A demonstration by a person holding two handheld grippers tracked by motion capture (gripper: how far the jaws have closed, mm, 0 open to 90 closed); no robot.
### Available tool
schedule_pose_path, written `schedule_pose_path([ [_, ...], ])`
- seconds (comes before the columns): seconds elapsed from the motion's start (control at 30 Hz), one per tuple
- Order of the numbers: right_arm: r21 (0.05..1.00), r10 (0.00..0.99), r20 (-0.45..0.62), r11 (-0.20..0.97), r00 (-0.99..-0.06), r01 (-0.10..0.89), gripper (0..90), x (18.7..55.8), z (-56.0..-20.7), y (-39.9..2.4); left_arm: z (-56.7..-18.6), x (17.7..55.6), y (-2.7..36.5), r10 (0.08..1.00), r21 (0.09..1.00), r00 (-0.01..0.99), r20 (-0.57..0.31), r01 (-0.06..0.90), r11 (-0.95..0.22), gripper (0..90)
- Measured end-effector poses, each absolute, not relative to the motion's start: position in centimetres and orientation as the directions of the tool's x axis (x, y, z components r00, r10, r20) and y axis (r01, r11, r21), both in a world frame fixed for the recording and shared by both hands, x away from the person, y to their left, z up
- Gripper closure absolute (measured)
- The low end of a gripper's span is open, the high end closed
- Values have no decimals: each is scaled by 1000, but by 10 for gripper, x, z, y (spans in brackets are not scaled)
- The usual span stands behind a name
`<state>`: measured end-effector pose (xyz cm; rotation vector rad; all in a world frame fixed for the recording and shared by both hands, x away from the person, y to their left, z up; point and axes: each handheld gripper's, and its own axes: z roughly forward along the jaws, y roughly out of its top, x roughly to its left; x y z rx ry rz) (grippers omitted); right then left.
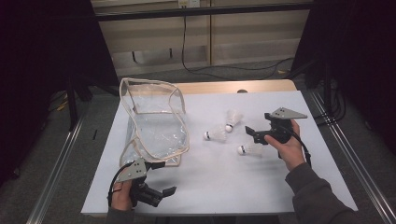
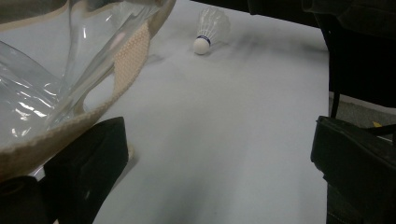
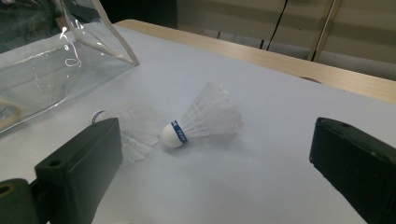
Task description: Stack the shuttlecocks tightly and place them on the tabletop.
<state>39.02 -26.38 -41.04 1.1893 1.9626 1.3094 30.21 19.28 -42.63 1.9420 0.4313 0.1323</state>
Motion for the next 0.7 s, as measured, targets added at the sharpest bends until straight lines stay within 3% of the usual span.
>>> schedule_pose_path([
  [0.7,893,873,57,173,-485,416,20,410,-410,-263,-426,302,193,360,910,927,-108,238,-339,41],
])
